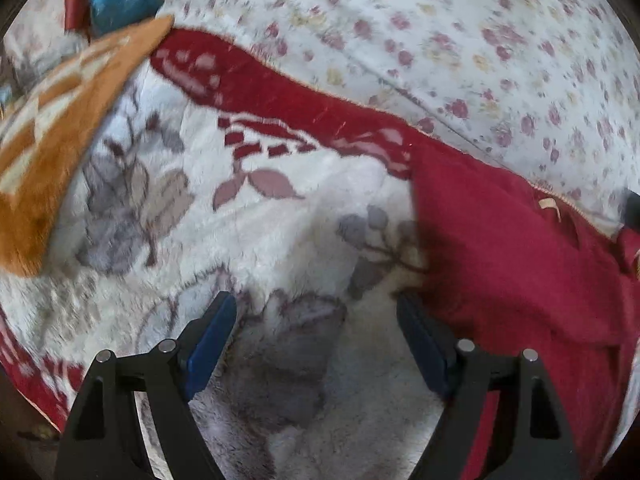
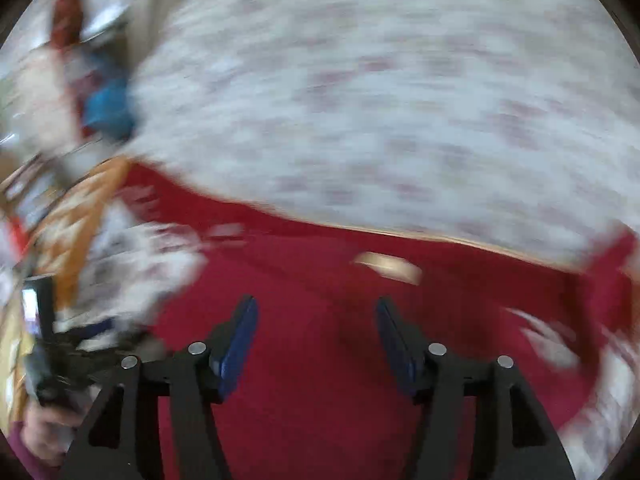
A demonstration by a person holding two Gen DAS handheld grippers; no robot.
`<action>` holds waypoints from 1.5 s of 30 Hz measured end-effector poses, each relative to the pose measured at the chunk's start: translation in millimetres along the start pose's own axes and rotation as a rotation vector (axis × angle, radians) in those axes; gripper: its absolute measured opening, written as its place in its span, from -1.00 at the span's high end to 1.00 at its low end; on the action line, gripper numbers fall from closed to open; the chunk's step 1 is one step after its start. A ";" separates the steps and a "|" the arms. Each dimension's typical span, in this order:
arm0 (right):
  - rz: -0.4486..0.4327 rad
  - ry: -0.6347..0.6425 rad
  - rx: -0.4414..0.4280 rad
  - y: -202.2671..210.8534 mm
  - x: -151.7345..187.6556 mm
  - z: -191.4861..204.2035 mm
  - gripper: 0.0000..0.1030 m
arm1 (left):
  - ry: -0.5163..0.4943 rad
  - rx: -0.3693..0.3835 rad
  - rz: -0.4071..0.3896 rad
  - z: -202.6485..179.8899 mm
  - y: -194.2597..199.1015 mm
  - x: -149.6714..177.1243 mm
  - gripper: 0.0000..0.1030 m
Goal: Fold small clothes
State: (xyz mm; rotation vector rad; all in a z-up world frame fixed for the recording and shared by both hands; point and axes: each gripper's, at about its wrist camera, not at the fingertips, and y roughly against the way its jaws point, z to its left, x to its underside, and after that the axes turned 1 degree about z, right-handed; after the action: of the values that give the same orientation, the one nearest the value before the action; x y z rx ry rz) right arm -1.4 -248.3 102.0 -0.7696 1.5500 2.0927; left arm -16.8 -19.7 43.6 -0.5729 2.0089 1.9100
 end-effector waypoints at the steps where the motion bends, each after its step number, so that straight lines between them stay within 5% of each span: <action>1: 0.024 0.028 -0.016 -19.1 -6.9 14.3 -0.44 | 0.010 0.018 0.010 2.4 -0.4 -0.3 -0.58; 6: 0.175 0.164 -0.009 -124.6 -28.0 51.9 -0.44 | -0.018 0.012 -0.001 7.1 1.0 -2.6 -0.58; 7: 0.195 0.177 -0.005 -137.8 -28.3 54.9 -0.33 | -0.025 0.014 0.003 8.6 0.2 -3.4 -0.58; 8: 0.230 0.197 -0.002 -149.8 -26.9 59.2 0.39 | -0.027 0.018 0.010 10.4 -0.4 -4.2 -0.58; 9: 0.250 0.220 -0.007 -156.4 -27.1 64.2 0.67 | -0.027 0.022 0.014 12.7 -0.5 -5.1 -0.58; 14: 0.162 0.170 -0.091 -149.4 -45.0 77.0 0.81 | -0.033 0.010 -0.019 19.2 7.3 -13.1 -0.58; 19: 0.176 0.137 -0.077 -163.8 -36.9 81.9 0.76 | -0.010 0.001 -0.065 19.0 12.9 -27.1 -0.58; 21: 0.171 0.100 -0.084 -136.6 -35.2 69.8 0.42 | 0.000 0.034 -0.067 13.9 13.2 -30.9 -0.58; 23: 0.141 0.074 -0.080 -99.2 -26.1 55.2 -0.26 | -0.010 0.054 -0.069 5.7 13.1 -31.9 -0.58; 24: 0.134 0.067 -0.028 -78.7 -15.7 45.2 -0.32 | -0.020 0.061 -0.071 0.0 12.7 -31.7 -0.58; 29: 0.096 -0.032 0.196 -5.3 47.6 -20.4 -0.33 | -0.083 0.088 -0.055 -27.8 7.5 -27.8 -0.59; 35: 0.105 -0.216 0.452 38.5 92.7 -111.5 -0.29 | -0.116 0.011 0.030 -43.6 -19.4 -23.1 -0.66; 38: 0.096 -0.278 0.380 50.6 99.4 -127.4 -0.23 | -0.080 0.003 0.028 -41.8 -19.0 -22.4 -0.73; 42: 0.034 -0.297 0.390 71.7 97.4 -125.1 -0.26 | -0.055 0.015 -0.042 -45.6 1.6 -21.9 -0.73; 45: 0.117 -0.306 0.403 52.7 103.9 -136.6 -0.27 | -0.089 0.055 -0.084 -59.1 15.9 -20.3 -0.73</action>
State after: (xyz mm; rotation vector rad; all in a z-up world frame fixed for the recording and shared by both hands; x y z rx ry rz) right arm -88.4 -393.3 41.7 -0.2111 1.7870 1.7805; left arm -3.9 -76.6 71.1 -0.5398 1.9439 1.7930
